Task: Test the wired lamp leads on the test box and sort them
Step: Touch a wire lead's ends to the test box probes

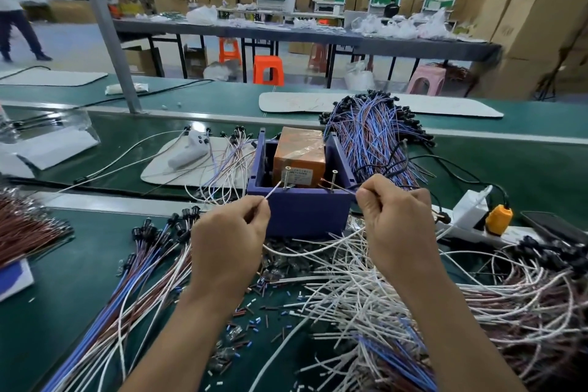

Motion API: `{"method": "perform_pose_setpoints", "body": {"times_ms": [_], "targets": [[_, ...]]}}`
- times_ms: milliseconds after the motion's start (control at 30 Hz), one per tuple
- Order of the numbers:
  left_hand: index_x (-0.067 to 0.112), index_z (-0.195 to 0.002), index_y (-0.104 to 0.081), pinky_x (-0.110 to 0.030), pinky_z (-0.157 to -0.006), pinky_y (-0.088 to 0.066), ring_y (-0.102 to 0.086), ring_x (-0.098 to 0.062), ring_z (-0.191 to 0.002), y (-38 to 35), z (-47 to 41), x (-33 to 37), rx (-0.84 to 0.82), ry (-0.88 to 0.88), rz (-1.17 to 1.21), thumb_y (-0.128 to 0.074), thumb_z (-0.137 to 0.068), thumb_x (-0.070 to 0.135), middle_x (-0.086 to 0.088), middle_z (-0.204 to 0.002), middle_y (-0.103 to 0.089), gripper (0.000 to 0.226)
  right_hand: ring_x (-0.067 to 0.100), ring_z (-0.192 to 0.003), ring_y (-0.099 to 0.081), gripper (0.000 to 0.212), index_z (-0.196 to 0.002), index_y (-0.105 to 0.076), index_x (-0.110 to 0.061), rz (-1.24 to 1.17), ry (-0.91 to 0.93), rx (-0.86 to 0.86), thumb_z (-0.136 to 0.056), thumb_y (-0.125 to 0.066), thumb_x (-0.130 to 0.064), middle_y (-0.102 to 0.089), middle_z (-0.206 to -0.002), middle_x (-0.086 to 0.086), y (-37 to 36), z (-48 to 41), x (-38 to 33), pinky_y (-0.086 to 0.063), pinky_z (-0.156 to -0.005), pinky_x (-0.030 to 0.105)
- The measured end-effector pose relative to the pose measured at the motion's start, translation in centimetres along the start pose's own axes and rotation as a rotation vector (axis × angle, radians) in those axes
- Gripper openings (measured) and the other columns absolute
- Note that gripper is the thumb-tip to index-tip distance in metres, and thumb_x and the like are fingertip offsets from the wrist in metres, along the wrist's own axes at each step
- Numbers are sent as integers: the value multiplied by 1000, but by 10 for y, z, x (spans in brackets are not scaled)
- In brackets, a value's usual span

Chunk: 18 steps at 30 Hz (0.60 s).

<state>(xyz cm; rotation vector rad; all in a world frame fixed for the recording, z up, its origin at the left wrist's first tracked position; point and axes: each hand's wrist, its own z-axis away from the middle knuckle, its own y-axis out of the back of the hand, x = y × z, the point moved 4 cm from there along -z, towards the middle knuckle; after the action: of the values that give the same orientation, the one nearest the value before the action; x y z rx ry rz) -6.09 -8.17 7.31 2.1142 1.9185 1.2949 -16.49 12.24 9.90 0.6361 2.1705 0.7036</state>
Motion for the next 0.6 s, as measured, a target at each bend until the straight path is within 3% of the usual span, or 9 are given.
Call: {"method": "perform_pose_setpoints", "body": {"times_ms": [133,233,433,600], "targets": [[19,-87,-81,-14,-59,-35,-54,-9,-55,0,-1,-1,-3,-28,-6,-78,-89,18,12,-64,-69,4,26,-72,-40,30,-86,-60,-25,1,1,-18,-103,-42,-42,-49,-53,-11,-3,0,2,-26,-73,40],[19,-88,-82,-1,-64,-34,-51,-2,-59,0,0,1,6,-43,13,-80,-86,15,14,-68,-71,4,19,-71,-34,29,-85,-60,-25,-8,4,-13,-103,-44,-41,-46,-51,-13,-3,0,2,-24,-71,37],[21,-86,-81,0,-63,-36,-52,-1,-51,-2,-1,-3,7,10,48,-76,-91,19,22,-55,-54,7,8,-64,-35,25,-84,-60,-21,36,-2,3,-105,-51,-32,-46,-51,-11,-5,-1,5,-24,-74,35],[22,-84,-80,1,-63,-34,-57,8,-73,-2,-1,-5,-25,54,58,-74,-93,23,24,-49,-48,11,3,-57,-27,24,-83,-59,-18,130,-77,68,-105,-54,-26,-43,-50,-6,-1,0,6,-24,-74,35]]}}
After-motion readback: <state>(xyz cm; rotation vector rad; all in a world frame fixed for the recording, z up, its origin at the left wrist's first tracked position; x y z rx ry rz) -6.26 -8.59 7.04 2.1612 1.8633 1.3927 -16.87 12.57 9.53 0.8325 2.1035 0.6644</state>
